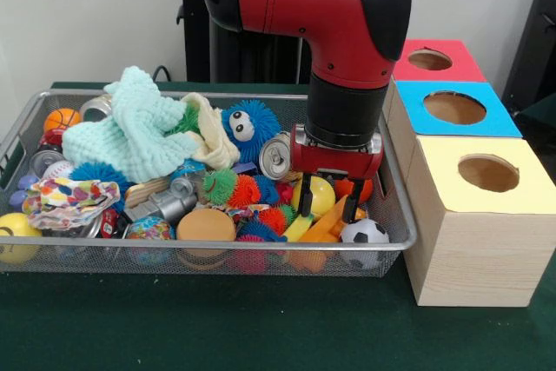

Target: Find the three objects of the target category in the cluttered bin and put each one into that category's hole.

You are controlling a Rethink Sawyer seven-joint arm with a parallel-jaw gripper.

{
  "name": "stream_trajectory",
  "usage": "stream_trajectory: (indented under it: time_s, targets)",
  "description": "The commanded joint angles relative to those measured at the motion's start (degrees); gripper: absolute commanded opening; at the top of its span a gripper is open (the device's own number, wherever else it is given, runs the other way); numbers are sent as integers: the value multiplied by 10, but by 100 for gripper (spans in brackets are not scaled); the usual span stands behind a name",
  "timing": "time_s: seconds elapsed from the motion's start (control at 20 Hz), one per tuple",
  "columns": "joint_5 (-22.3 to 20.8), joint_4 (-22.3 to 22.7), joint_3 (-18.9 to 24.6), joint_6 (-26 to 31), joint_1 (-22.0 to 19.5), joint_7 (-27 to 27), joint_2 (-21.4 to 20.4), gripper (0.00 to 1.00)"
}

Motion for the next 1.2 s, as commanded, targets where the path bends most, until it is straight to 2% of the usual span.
stream_trajectory:
  time_s: [0.05, 0.55, 0.65, 0.8, 0.95, 1.2]
  targets:
    - [-25, 6, 62, 22, -15, 0, 11, 100]
    - [-33, -3, 53, -57, -10, 37, 54, 100]
    - [-32, -3, 53, -58, -10, 38, 54, 100]
    - [-30, -28, 38, -28, -1, 30, 49, 100]
    - [-29, -92, 38, 19, -5, 1, 64, 100]
    - [-23, -235, 43, 68, -8, -18, 143, 100]
